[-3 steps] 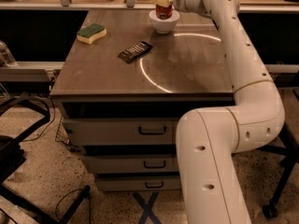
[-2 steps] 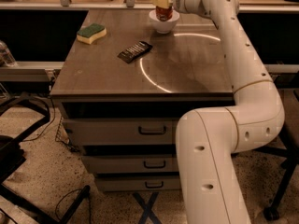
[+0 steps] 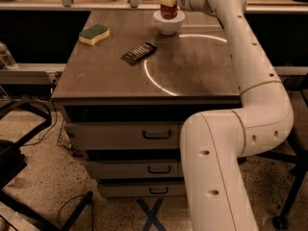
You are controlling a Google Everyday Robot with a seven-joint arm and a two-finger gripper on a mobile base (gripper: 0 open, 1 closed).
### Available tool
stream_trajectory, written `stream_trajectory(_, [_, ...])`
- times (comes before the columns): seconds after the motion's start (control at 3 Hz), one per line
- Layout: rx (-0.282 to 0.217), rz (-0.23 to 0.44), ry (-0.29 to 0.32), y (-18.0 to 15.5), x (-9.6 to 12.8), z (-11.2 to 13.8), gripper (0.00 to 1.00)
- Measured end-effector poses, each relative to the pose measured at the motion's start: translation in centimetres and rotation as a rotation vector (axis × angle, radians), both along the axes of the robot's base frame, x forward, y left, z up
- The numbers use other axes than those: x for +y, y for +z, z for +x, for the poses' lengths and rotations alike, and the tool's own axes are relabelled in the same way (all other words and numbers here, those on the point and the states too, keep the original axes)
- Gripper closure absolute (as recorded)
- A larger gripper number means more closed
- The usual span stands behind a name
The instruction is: Place coke can into white bowl
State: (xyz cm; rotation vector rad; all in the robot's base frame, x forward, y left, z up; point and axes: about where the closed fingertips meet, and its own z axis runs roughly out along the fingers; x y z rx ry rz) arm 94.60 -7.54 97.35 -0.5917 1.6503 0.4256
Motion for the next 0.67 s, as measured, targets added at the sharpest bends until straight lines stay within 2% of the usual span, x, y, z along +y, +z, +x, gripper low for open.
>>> stream_trajectory(0.67, [-0.011,-0.014,-0.02,-0.22,0.16,0.64,1.0])
